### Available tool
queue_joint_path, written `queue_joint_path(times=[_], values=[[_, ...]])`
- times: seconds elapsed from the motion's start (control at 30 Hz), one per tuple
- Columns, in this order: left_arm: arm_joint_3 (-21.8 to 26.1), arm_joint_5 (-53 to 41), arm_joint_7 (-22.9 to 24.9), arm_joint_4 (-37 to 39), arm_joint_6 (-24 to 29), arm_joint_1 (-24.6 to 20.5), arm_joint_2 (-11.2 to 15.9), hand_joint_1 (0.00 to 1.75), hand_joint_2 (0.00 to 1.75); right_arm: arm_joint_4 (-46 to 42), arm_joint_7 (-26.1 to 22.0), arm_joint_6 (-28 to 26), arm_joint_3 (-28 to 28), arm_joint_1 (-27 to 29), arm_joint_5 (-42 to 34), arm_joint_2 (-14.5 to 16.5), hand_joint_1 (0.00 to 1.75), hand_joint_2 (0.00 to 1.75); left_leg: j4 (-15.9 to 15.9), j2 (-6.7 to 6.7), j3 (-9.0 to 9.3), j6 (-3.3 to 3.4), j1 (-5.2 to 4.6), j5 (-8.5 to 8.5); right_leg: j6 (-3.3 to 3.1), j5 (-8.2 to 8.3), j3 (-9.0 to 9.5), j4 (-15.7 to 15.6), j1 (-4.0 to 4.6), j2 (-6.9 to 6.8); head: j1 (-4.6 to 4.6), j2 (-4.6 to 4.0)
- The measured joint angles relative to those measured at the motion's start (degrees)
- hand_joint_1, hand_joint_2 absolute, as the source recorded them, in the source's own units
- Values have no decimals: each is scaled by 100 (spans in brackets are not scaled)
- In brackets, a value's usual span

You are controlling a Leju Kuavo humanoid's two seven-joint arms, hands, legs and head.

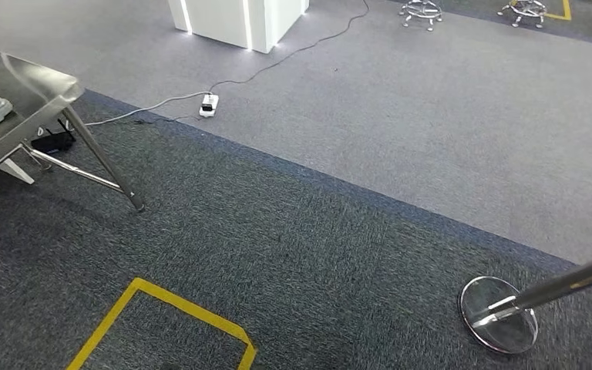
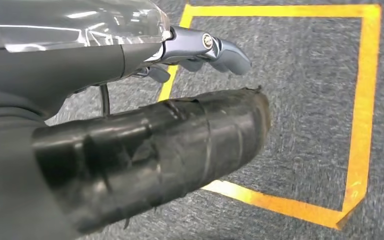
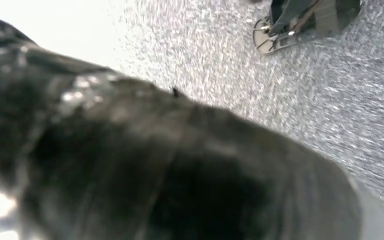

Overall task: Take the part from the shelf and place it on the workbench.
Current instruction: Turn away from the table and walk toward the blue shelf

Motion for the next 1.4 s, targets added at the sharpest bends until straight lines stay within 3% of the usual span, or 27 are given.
queue_joint_path(times=[0.07,0.1,0.13,0.2,0.27,0.3,0.37,0.4,0.47,0.53,0.57,0.6,0.63,0.67,0.73,0.8,0.83,0.9,0.97,1.03,1.07,1.13,1.2,1.23,1.3,1.33,1.4], values=[[0,1,-1,1,-2,13,4,0,0,2,1,0,4,-7,2,1,0,0,3,170,-13,12,-16,-8,39,-282,-320,666,-30,-102,3,1],[0,1,-1,2,-2,15,6,0,0,3,2,1,5,-5,2,1,0,0,4,252,-14,12,-20,-16,53,-277,-362,772,-44,-121,3,1],[0,-1,1,2,-2,13,7,0,0,4,7,3,5,-1,2,1,0,0,5,327,-9,6,-21,-24,60,-166,-288,653,-54,-147,4,1],[0,-5,7,2,-4,8,7,0,0,5,24,9,5,4,2,1,0,0,6,456,24,-20,-25,-51,41,191,131,-99,-51,-322,4,0],[0,-10,15,1,-9,6,6,0,0,5,49,12,5,-5,4,1,0,0,17,557,56,-73,-50,-89,-20,383,447,-702,-9,-506,2,0],[0,-12,19,2,-12,1,5,0,0,5,63,13,5,-7,5,1,0,0,22,601,67,-104,-62,-103,-52,392,489,-805,14,-539,1,-1],[0,-13,21,2,-14,-12,5,0,0,5,84,13,5,-1,8,1,0,0,22,683,85,-164,-67,-125,-115,408,474,-823,25,-428,-1,-1],[1,-14,21,2,-15,-17,4,0,0,5,91,14,5,4,10,2,0,0,56,640,84,-196,-55,-165,-148,423,479,-843,14,-374,-1,-1],[1,-14,21,2,-17,-15,4,0,0,5,99,15,6,0,17,6,0,0,399,393,-47,-245,-28,-414,-214,457,492,-885,-16,-262,-5,1],[0,-14,21,2,-25,0,4,0,0,5,107,23,8,-9,27,9,0,0,1159,144,-389,-269,-8,-798,-249,468,479,-885,-11,-139,-8,1],[0,-14,21,2,-31,11,4,0,0,5,111,32,8,-10,32,9,0,0,1515,103,-565,-277,-5,-915,-259,472,475,-880,-5,-63,-7,0],[0,-14,21,2,-35,17,4,0,0,5,115,40,8,-8,37,10,0,0,1703,84,-670,-279,-3,-919,-263,472,475,-873,-1,17,-6,0],[0,-14,21,2,-39,20,4,0,0,5,119,51,9,-6,43,10,0,0,1660,72,-672,-276,-1,-800,-262,471,478,-863,1,103,-6,1],[0,-14,21,2,-39,20,5,0,0,5,120,61,9,-5,49,10,0,0,1388,45,-569,-267,4,-585,-258,468,483,-849,1,188,-5,1],[1,-13,18,1,-40,18,8,0,0,5,122,83,10,-13,58,10,0,0,604,-187,-253,-241,22,-181,-231,451,470,-801,3,343,-5,0],[1,-8,6,2,-48,13,13,0,0,5,127,98,10,-21,67,10,0,0,196,-402,-99,-218,23,-59,-169,447,421,-756,-7,473,-5,-1],[1,-6,-2,2,-51,5,15,0,0,5,133,99,11,-17,73,10,0,0,167,-419,-89,-201,11,-73,-128,456,395,-752,-17,533,-5,-1],[1,-5,-14,2,-54,-12,12,0,0,7,147,101,12,9,83,11,0,0,118,-289,-68,-134,16,-30,-57,474,363,-759,-34,606,-4,0],[2,-7,-15,1,-54,-10,9,0,0,7,161,104,12,12,87,10,0,0,41,-132,-48,-57,34,23,-17,296,234,-500,-18,369,4,1],[2,-8,-17,0,-54,6,10,0,0,7,170,107,14,-5,88,10,0,0,17,41,-49,-20,18,34,15,-81,-83,180,-16,25,10,1],[2,-7,-18,0,-54,13,12,0,0,7,174,107,15,-9,89,10,0,0,18,129,-52,-15,10,29,36,-230,-251,536,-26,-55,8,1],[2,-7,-18,0,-55,14,15,0,0,7,179,108,16,-4,90,10,0,0,21,290,-48,-12,3,14,67,-223,-336,749,-50,-120,8,1],[2,-7,-21,0,-56,4,14,0,0,7,184,109,16,3,96,10,0,0,26,421,-24,-30,5,-8,66,125,-2,150,-62,-238,9,1],[2,-6,-25,0,-57,2,14,0,0,7,185,109,16,0,99,10,0,0,35,478,-9,-52,-6,-27,44,273,213,-255,-43,-385,9,1],[2,-6,-31,0,-60,-2,13,0,0,7,184,110,18,-14,103,10,0,0,49,575,18,-111,-29,-63,-20,413,457,-746,2,-573,7,1],[2,-6,-33,0,-61,-8,13,0,0,7,183,110,19,-18,103,10,0,0,51,624,30,-142,-39,-77,-51,404,467,-797,26,-589,4,1],[2,-5,-33,0,-64,-26,13,0,0,7,183,111,20,-11,103,10,0,0,56,688,58,-205,-29,-106,-109,428,458,-816,18,-460,3,1]])
